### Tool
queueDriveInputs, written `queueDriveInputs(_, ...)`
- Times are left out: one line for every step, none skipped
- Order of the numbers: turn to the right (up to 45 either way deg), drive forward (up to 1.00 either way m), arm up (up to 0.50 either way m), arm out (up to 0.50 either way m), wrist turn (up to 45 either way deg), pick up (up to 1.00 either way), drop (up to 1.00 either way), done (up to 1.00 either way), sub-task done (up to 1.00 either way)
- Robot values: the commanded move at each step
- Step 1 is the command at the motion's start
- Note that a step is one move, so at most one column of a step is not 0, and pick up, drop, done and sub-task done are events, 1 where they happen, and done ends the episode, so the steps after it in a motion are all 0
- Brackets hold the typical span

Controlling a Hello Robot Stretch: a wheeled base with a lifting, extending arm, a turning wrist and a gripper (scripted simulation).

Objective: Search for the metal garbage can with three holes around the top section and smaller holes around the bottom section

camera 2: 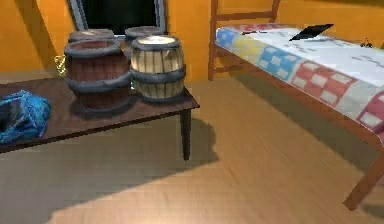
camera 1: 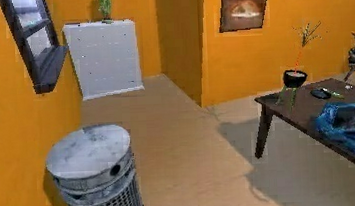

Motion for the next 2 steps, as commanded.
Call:
queueDriveInputs(-27.0, 0.0, 0.0, 0.0, 0.0, 0.0, 0.0, 0.0, 0.0)
queueDriveInputs(0.0, 0.0, 0.0, 0.0, 0.0, 0.0, 0.0, 1.0, 0.0)
